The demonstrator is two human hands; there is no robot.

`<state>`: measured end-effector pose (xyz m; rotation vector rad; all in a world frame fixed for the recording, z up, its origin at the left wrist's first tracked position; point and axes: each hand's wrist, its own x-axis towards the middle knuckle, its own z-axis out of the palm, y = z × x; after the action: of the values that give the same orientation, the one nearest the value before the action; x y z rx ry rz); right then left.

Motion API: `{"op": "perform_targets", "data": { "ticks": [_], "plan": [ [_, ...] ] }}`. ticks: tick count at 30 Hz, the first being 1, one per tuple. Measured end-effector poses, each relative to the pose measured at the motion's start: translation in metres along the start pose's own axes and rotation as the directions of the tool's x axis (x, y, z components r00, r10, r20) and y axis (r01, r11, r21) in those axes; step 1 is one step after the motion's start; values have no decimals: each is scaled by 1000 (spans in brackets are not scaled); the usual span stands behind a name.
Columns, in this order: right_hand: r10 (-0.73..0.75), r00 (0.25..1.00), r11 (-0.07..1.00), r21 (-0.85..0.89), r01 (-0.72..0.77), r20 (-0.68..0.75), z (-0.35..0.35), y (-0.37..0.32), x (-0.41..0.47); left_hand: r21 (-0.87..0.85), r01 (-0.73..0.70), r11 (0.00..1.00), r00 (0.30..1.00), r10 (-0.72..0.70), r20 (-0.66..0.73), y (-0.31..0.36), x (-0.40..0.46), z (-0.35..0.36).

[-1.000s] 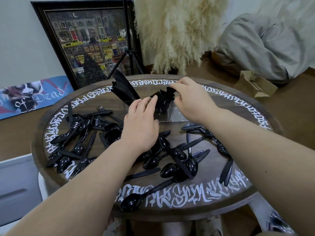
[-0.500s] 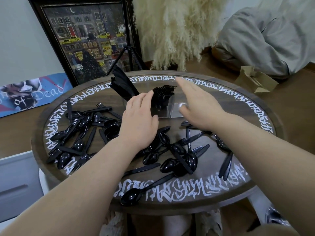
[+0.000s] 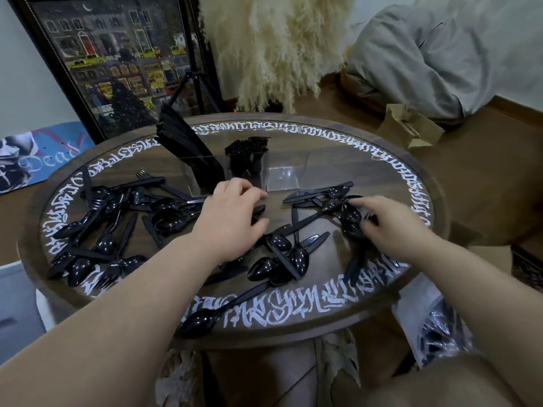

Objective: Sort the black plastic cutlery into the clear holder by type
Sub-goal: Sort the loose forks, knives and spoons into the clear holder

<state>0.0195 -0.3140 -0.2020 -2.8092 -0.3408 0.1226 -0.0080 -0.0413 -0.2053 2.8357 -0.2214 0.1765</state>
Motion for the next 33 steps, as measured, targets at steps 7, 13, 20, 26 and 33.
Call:
{"op": "perform_targets", "data": {
  "ticks": [7, 13, 20, 26, 33],
  "plan": [
    [-141, 913, 950, -206, 233, 383, 17, -39, -20, 213, 45, 976, 909, -129, 397, 8, -8, 5],
    [-271, 843, 884, -226, 408, 465, 38, -66, -27, 134, 50, 990, 860, -111, 498, 13, -7, 19],
    [-174, 887, 930, -226, 291, 428, 37, -55, -10, -25, -8, 1000, 951, 15, 307, 14, -1, 25],
    [-286, 884, 914, -171, 367, 369, 36, -80, -11, 180, 154, 972, 944, -199, 264, -40, -23, -4],
    [-346, 805, 866, -165, 471, 482, 55, -121, -5, 265, 402, 876, 820, -474, 321, -86, -61, -21]
  ]
}}
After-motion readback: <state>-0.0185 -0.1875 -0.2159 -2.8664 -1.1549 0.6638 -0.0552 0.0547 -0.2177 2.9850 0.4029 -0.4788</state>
